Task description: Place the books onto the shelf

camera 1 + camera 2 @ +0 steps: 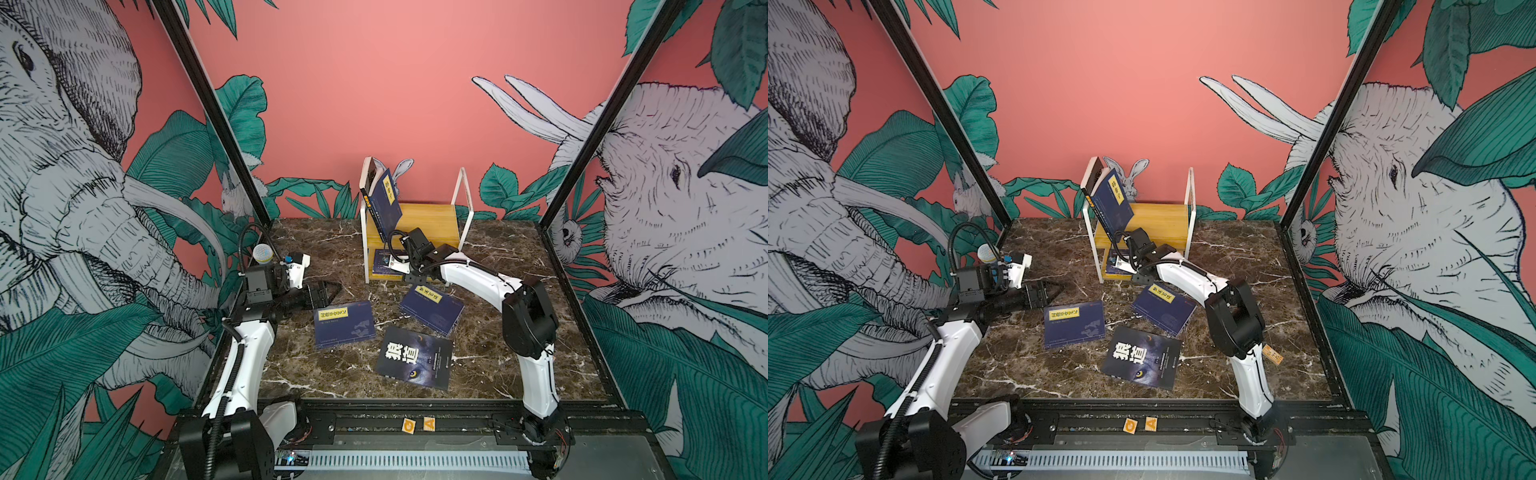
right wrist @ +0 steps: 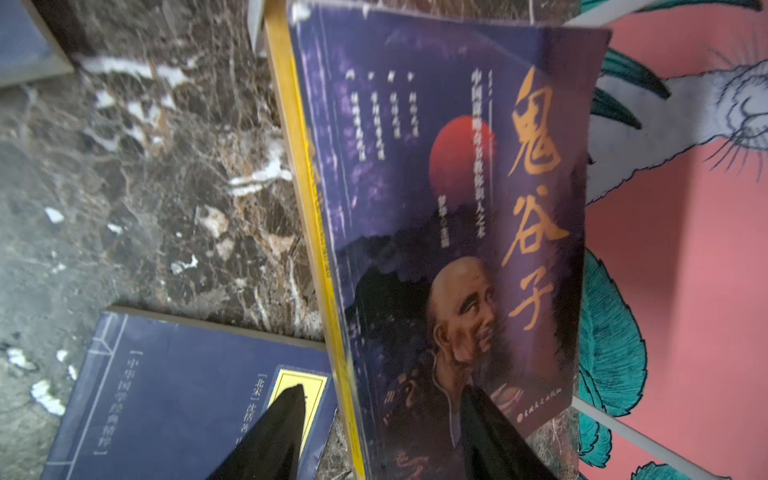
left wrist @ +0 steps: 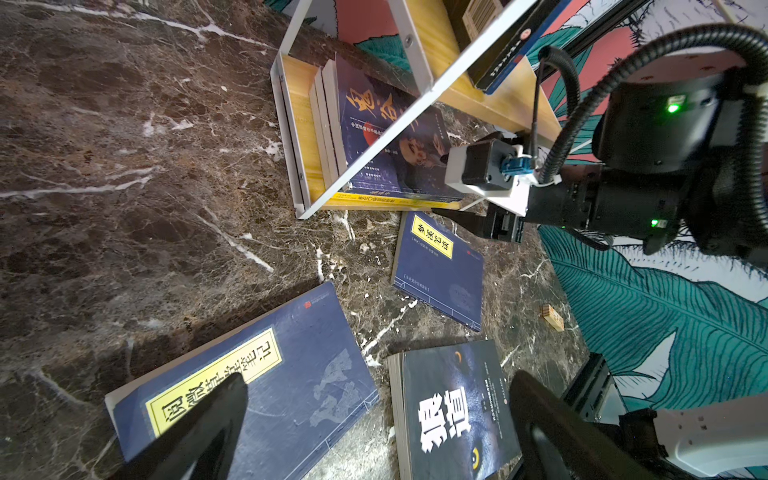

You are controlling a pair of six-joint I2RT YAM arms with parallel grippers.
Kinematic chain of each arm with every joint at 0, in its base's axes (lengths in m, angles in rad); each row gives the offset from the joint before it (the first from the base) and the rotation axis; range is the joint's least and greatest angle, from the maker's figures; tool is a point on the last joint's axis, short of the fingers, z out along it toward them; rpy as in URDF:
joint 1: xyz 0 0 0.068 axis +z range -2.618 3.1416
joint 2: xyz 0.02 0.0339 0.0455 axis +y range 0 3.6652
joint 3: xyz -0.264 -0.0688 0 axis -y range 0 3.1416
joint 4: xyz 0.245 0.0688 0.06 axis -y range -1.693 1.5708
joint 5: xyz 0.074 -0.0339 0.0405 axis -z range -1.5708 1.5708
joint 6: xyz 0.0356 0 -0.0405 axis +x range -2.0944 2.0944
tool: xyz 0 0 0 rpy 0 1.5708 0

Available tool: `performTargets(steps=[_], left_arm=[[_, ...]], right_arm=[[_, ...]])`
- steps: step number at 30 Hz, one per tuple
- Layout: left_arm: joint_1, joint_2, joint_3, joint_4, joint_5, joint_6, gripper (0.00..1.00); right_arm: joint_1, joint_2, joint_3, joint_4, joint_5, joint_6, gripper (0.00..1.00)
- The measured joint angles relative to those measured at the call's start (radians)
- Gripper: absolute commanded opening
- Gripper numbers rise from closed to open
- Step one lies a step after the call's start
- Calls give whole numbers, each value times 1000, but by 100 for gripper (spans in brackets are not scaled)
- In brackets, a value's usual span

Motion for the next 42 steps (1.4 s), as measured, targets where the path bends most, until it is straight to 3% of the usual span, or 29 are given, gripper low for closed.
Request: performTargets(steps=[7, 22, 42], left_arm=[[0, -3, -2, 0, 0, 0, 99], [1, -3, -3, 0, 0, 0, 99], [3, -3, -3, 0, 0, 0, 99]], right_arm=[[31, 58, 54, 26, -11, 29, 60], [32, 93, 67, 56, 8, 31, 42], [32, 97, 67, 61, 20, 27, 36]])
